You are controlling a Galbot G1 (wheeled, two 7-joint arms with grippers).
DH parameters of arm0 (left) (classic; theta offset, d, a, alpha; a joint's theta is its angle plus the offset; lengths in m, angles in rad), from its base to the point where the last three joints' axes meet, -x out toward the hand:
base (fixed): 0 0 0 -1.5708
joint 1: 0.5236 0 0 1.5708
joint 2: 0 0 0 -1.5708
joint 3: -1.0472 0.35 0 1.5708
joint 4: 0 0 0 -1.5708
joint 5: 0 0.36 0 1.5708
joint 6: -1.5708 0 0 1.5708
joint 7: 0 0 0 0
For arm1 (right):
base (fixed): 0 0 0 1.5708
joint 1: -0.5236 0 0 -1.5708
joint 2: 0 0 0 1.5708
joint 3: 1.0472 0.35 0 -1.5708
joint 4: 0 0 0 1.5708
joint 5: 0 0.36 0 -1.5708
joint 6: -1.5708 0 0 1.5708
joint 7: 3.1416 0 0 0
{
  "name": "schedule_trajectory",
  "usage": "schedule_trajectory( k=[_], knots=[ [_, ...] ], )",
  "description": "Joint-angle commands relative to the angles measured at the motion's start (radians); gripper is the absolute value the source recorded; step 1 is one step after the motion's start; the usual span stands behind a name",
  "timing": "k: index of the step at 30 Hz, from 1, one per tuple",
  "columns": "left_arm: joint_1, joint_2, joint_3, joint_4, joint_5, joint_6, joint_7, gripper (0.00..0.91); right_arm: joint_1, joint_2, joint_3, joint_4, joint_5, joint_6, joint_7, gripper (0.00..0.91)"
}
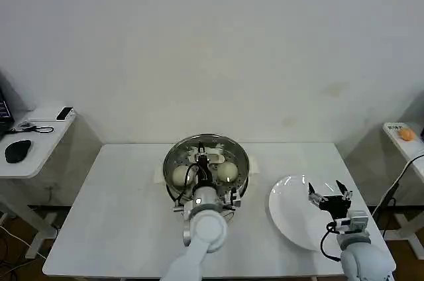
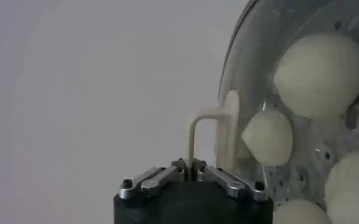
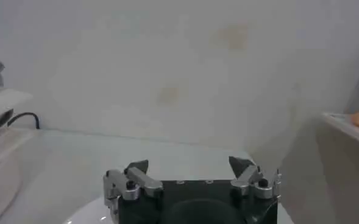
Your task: Take steamed baozi put them in steamer then cover it.
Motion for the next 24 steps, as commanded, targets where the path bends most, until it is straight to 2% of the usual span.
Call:
schedule_trajectory(
  k=[1, 14, 15, 17, 24],
  knots=[
    [-0.001, -0.001, 0.003, 0.0, -0.003, -0.001, 0.013, 0.0, 0.0, 0.002, 0.0, 0.001, 0.0, 0.001, 0.0, 0.907],
    [-0.005, -0.001, 0.001, 0.0, -0.01, -0.001, 0.011, 0.01, -0.003, 0.003, 0.001, 0.0, -0.003, 0.006, -0.002, 0.907],
    [-0.005, -0.001, 0.002, -0.001, -0.012, -0.001, 0.011, 0.272, -0.002, 0.002, 0.001, -0.001, -0.004, 0.007, -0.003, 0.907],
    [-0.003, 0.0, 0.004, -0.008, -0.019, -0.001, 0.011, 0.907, -0.002, 0.002, 0.002, -0.002, -0.004, 0.006, -0.003, 0.907],
    [-0.002, -0.001, 0.005, -0.025, -0.027, -0.001, 0.043, 0.907, -0.001, 0.004, 0.002, -0.003, -0.005, 0.007, -0.003, 0.907]
  ],
)
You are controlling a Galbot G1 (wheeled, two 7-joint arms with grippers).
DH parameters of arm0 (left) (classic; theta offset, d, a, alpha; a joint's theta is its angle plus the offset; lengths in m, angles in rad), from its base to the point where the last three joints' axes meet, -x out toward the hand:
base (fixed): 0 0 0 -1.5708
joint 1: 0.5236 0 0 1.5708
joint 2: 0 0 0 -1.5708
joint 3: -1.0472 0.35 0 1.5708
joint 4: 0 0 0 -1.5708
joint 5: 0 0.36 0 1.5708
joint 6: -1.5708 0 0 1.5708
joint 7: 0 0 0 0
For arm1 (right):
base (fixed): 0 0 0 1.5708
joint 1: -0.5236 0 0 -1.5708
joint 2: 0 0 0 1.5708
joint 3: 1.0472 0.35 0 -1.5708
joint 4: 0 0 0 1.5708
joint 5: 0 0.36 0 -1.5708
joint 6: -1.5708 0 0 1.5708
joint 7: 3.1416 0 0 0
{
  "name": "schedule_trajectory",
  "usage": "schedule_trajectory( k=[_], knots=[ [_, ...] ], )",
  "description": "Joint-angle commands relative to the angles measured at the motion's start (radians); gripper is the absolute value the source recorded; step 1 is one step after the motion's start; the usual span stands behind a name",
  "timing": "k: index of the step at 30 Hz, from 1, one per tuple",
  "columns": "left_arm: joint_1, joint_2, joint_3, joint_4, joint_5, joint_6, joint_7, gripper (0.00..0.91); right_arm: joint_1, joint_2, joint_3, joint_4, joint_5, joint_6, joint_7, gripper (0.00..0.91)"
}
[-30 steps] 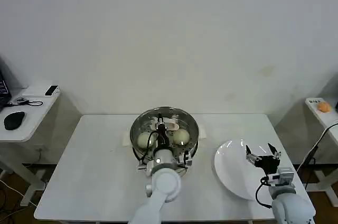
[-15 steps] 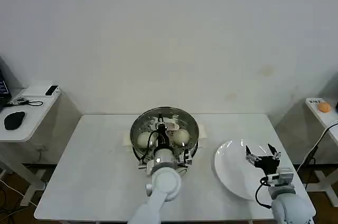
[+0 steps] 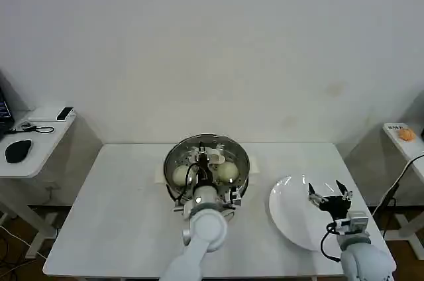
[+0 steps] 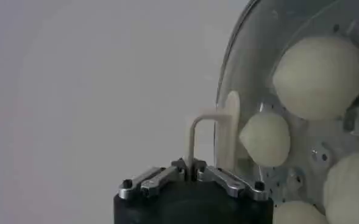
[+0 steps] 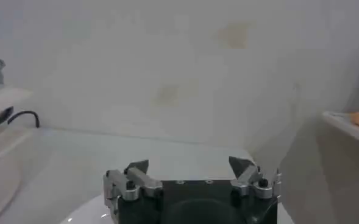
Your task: Take steamed baozi put them in steamer then cover it.
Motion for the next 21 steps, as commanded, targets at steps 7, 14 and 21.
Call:
schedule_trajectory(
  k=[7, 14, 21],
  knots=[
    [0.015, 0.0, -0.001, -0.038, -0.01, 0.001, 0.024, 0.907, -0.001, 0.005, 0.002, -0.007, -0.007, 0.005, 0.001, 0.907],
    [0.04, 0.001, 0.004, -0.085, -0.006, 0.001, 0.034, 0.907, 0.003, 0.008, 0.001, -0.013, -0.016, 0.01, 0.001, 0.907],
    [0.057, 0.006, 0.009, -0.121, -0.008, 0.0, 0.043, 0.907, 0.003, 0.005, 0.0, -0.015, -0.016, 0.011, -0.001, 0.907]
  ],
)
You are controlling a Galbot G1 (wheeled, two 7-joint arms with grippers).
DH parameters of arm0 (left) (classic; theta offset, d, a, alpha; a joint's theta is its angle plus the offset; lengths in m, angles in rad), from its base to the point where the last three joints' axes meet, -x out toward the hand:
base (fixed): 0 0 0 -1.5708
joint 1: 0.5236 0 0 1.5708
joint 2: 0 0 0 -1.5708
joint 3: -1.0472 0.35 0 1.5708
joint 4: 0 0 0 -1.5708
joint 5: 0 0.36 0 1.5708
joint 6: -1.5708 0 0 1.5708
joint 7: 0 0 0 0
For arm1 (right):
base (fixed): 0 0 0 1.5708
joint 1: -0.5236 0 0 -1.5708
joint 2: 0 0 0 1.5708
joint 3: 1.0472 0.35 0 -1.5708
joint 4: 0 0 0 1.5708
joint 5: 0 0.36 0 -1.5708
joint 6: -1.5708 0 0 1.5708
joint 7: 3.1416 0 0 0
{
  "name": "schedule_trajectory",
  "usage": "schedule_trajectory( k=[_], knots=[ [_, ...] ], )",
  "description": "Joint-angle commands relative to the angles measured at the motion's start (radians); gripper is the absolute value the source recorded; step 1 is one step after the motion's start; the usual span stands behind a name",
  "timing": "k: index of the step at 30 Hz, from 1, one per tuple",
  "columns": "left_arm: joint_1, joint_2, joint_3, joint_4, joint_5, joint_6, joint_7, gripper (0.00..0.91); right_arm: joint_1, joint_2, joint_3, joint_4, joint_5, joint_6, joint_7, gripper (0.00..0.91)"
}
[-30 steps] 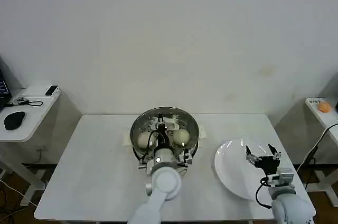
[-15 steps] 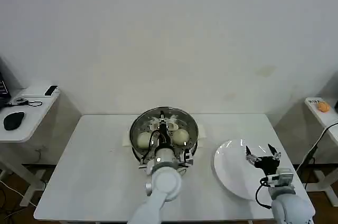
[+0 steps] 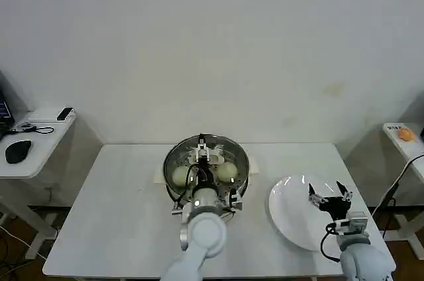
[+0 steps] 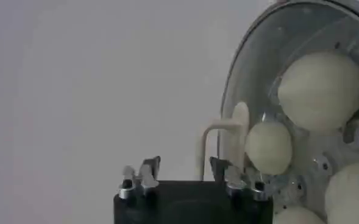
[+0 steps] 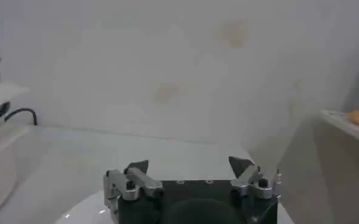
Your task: Take steamed baozi put them in steamer then cover it.
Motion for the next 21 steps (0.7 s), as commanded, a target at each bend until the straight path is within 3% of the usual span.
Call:
schedule_trajectory(
  k=[1, 12, 21],
  knots=[
    [0.019, 0.005, 0.004, -0.056, -0.006, 0.0, 0.023, 0.907, 0.001, -0.002, 0.001, -0.002, -0.001, 0.001, 0.0, 0.907],
    [0.096, 0.04, -0.035, -0.16, -0.062, 0.0, 0.014, 0.907, 0.004, -0.013, 0.001, -0.019, 0.002, 0.032, -0.006, 0.907],
    [0.178, 0.135, -0.108, -0.365, -0.286, 0.0, -0.016, 0.907, 0.006, -0.023, 0.001, -0.036, 0.089, 0.067, -0.018, 0.907]
  ],
)
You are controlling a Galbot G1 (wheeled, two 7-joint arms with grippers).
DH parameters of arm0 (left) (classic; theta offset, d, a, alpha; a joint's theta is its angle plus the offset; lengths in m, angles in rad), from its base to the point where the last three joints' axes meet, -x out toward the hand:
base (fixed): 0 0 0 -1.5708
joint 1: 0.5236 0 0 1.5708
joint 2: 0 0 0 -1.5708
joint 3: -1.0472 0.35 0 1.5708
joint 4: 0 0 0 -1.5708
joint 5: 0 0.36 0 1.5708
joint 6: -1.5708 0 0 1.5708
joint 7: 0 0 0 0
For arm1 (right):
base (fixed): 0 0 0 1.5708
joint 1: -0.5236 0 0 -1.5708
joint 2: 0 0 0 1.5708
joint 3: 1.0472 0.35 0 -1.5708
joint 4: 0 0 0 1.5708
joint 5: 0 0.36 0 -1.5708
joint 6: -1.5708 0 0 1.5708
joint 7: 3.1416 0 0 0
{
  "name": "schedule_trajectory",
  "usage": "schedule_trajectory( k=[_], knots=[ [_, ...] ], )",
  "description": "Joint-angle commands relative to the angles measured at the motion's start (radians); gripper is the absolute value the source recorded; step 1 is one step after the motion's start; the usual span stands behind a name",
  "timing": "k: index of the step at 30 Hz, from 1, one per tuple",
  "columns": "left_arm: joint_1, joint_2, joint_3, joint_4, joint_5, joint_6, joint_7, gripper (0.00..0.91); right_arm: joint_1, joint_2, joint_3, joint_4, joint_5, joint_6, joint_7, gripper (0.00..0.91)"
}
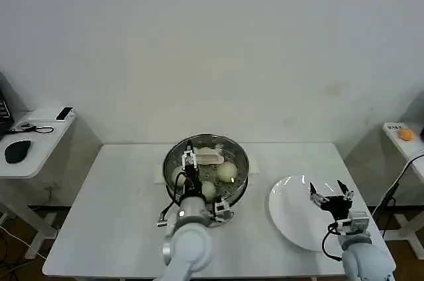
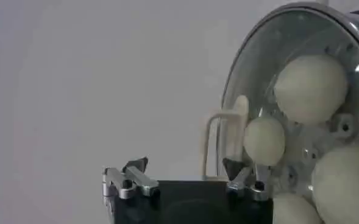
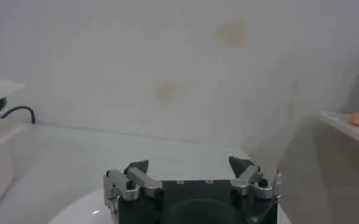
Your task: Take steamed baozi put them in steamer then cover it.
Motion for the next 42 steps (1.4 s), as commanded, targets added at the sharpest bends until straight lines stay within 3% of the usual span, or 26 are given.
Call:
schedule_trajectory(
  k=[1, 4, 7, 9, 12, 15, 19, 23, 24, 26, 30, 42],
  knots=[
    [0.09, 0.102, -0.077, -0.242, -0.255, 0.0, -0.039, 0.907, -0.002, -0.003, 0.0, -0.008, 0.076, 0.036, -0.011, 0.907],
    [0.12, 0.167, -0.139, -0.309, -0.442, 0.0, -0.127, 0.907, -0.008, -0.006, 0.002, 0.007, 0.115, 0.03, -0.01, 0.907],
    [0.157, 0.231, -0.268, -0.335, -0.775, -0.022, -0.255, 0.907, -0.017, -0.01, -0.007, 0.023, 0.185, 0.032, -0.012, 0.907],
    [0.187, 0.245, -0.411, -0.297, -1.054, -0.121, -0.352, 0.907, -0.028, -0.009, -0.023, 0.037, 0.204, 0.038, -0.01, 0.907],
    [0.238, 0.251, -0.574, -0.208, -1.364, -0.313, -0.331, 0.907, -0.043, 0.007, -0.044, 0.049, 0.212, 0.035, -0.006, 0.907],
    [0.292, 0.253, -0.643, -0.104, -1.501, -0.409, -0.309, 0.907, -0.062, 0.026, -0.059, 0.05, 0.17, 0.036, -0.018, 0.907],
    [0.38, 0.266, -0.633, 0.014, -1.545, -0.528, -0.323, 0.907, -0.078, 0.045, -0.09, 0.067, 0.219, 0.042, -0.014, 0.907],
    [0.425, 0.257, -0.624, 0.037, -1.599, -0.555, -0.331, 0.907, -0.096, 0.023, -0.122, 0.081, 0.196, 0.046, 0.008, 0.907],
    [0.435, 0.255, -0.628, 0.032, -1.606, -0.556, -0.33, 0.907, -0.108, -0.008, -0.133, 0.098, 0.279, 0.047, 0.031, 0.907],
    [0.451, 0.257, -0.639, 0.021, -1.629, -0.551, -0.332, 0.907, -0.131, -0.065, -0.133, 0.121, 0.323, 0.043, 0.039, 0.907],
    [0.46, 0.247, -0.673, 0.016, -1.668, -0.533, -0.329, 0.907, -0.146, -0.108, -0.127, 0.122, 0.308, 0.053, 0.035, 0.907],
    [0.507, 0.236, -0.687, 0.0, -1.702, -0.541, -0.316, 0.907, -0.138, -0.061, -0.168, 0.059, 0.258, 0.095, 0.021, 0.907]
  ],
)
